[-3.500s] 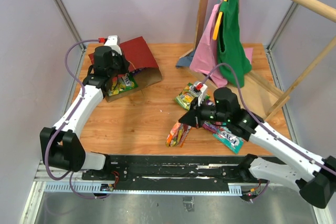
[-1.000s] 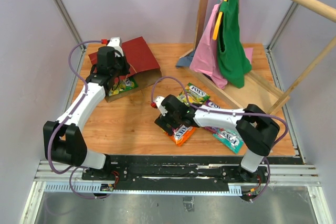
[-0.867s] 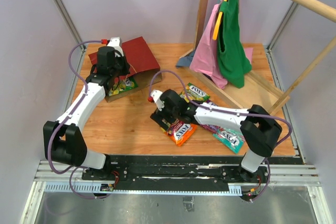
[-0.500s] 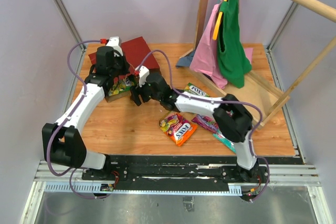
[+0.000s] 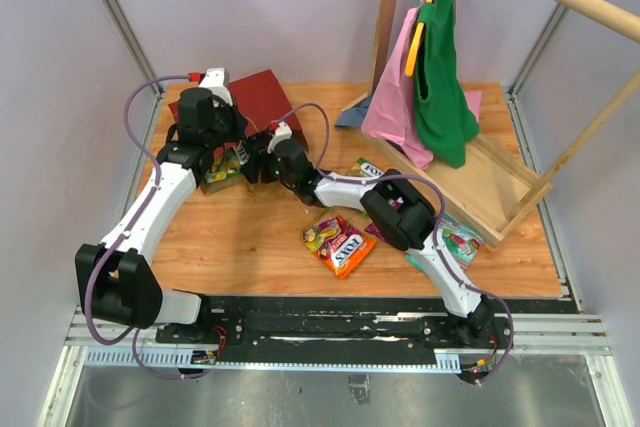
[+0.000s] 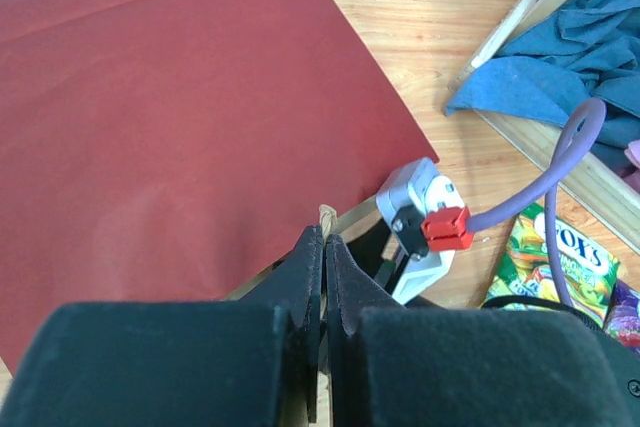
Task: Take the snacks out of the paper bag
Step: Take out the snack from the paper bag.
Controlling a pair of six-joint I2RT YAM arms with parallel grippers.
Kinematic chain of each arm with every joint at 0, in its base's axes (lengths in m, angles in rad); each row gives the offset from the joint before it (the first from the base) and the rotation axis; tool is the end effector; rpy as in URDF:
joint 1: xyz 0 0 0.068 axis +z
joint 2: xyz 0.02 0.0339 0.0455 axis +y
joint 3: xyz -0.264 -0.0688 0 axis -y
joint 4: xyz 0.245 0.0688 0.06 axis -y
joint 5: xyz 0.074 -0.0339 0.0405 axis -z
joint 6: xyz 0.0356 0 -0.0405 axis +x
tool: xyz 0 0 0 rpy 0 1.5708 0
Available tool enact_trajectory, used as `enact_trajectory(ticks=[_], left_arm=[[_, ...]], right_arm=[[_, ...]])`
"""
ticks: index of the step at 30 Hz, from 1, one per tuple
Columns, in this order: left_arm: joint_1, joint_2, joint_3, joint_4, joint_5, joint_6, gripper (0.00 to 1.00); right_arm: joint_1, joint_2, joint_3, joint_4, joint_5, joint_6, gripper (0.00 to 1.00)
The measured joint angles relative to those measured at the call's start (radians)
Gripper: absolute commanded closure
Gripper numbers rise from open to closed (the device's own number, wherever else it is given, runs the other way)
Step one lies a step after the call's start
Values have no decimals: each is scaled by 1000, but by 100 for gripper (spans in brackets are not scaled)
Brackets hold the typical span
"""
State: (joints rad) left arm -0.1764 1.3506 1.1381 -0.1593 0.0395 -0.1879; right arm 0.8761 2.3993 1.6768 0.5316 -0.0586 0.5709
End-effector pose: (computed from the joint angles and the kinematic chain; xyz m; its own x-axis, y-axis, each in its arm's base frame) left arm 0.3114 -0.0569 0.3383 -0.3909 -0.1199 -0.9126 0.1410 0.9720 -0.1881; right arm 0.3476 0.4205 0.1542 -0.5365 0.1988 -0.8201 -0.6106 0.5793 0.5399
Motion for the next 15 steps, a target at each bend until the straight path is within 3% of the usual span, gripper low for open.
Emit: enact_trajectory(ticks=[15], left_arm=[[0,-2,-2,0,11,0,99]], right_arm=[[-4,117,140,22,122,104,38]])
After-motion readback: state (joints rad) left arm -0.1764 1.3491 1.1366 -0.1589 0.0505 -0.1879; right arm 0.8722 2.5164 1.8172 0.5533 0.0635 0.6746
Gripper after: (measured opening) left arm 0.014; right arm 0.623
